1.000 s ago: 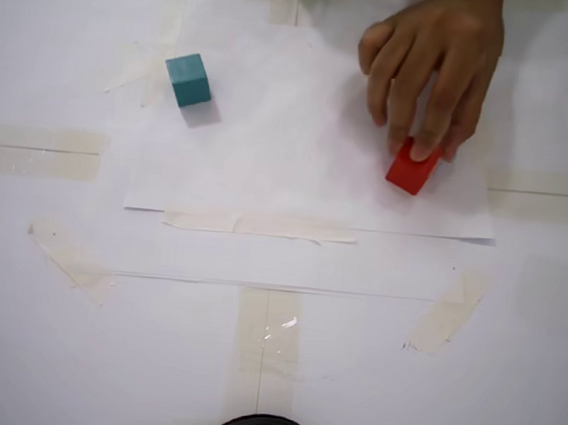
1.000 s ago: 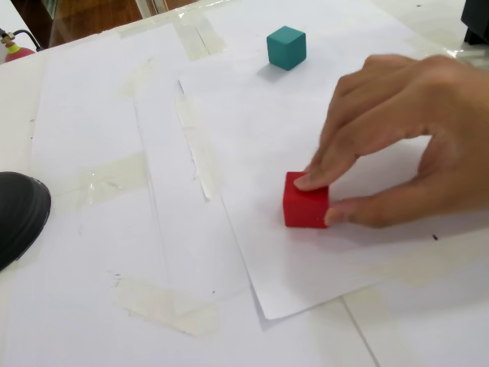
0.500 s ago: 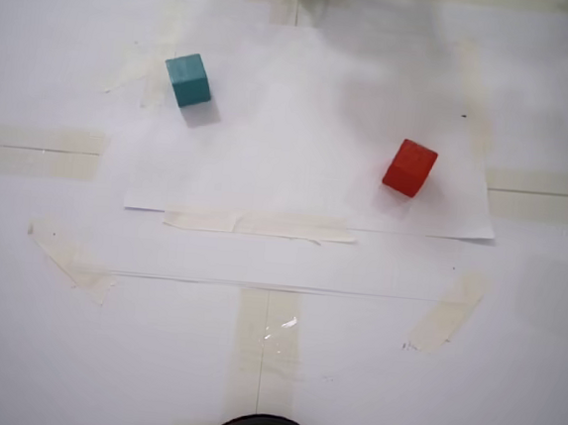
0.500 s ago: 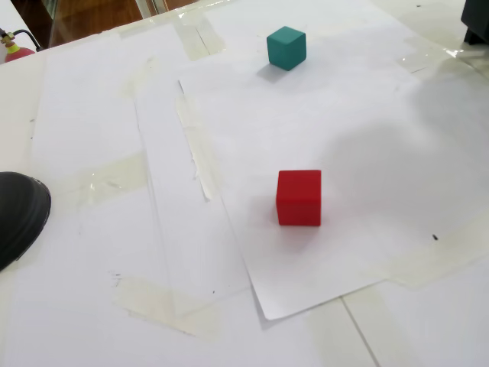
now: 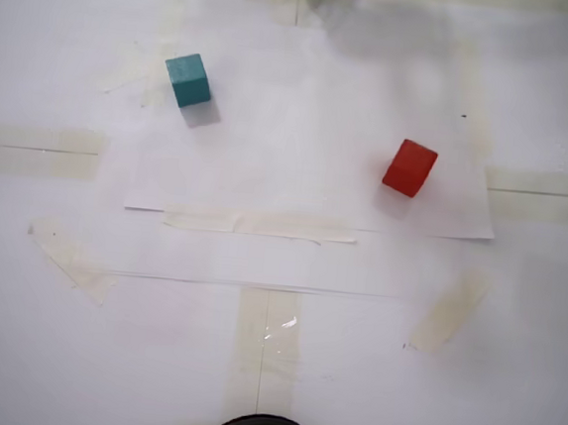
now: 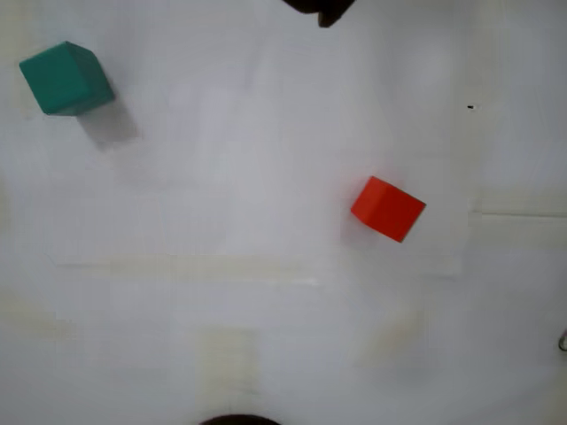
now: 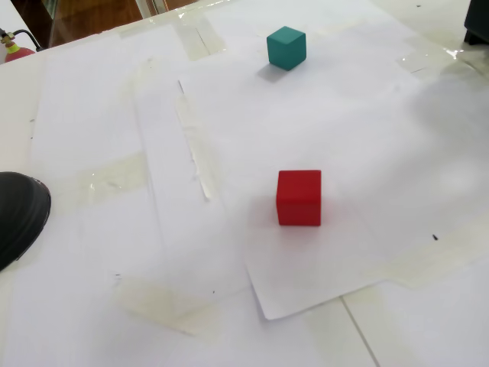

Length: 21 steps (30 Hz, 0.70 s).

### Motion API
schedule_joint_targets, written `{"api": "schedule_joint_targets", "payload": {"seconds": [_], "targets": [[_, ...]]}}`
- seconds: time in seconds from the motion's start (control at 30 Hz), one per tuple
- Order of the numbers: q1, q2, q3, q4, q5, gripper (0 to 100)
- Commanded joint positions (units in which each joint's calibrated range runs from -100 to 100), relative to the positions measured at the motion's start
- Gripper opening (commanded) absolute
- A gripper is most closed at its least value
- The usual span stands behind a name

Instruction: Put the red cube on the top of the blue cube.

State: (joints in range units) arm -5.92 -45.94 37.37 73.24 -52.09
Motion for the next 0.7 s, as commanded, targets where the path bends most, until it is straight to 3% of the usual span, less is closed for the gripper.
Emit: {"api": "schedule_joint_targets", "payload": {"seconds": [0.0, 0.67], "targets": [[-4.3, 10.9, -13.3, -2.4, -1.9, 0], [-8.7, 37.1, -47.4, 11.3, -2.6, 0]]}}
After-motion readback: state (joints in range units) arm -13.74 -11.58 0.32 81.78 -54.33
